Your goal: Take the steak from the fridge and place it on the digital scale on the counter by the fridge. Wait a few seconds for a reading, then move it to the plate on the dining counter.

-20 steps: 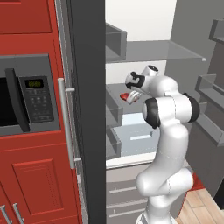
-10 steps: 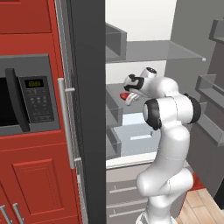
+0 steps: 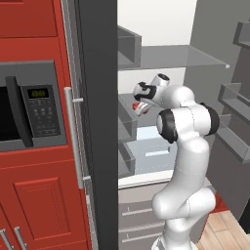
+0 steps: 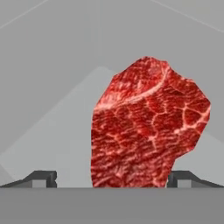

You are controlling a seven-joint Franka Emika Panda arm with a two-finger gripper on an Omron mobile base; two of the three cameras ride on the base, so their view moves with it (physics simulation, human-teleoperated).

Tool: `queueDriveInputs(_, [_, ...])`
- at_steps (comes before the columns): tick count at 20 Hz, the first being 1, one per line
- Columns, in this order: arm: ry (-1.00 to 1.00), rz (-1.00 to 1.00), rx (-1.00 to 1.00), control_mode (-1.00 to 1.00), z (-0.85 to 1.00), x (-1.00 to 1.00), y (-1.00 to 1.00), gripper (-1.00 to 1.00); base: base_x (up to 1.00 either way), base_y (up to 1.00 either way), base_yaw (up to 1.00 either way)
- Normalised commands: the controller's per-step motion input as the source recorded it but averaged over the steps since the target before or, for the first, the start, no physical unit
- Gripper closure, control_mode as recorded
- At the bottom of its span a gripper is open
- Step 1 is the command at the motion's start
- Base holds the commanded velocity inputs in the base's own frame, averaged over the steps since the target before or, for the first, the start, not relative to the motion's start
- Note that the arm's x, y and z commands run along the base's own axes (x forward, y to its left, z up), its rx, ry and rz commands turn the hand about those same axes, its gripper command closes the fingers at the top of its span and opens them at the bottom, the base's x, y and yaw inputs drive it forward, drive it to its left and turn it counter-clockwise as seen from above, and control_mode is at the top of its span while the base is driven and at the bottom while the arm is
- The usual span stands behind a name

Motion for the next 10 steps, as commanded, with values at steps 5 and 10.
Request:
queueDriveInputs(5, [0.00, 0.00, 0.00, -1.00, 0.00, 0.00, -0.09, -1.00, 0.00, 0.00, 0.00])
queueDriveInputs(10, [-0.02, 0.00, 0.00, -1.00, -0.22, 0.00, 0.00, -1.00, 0.00, 0.00, 0.00])
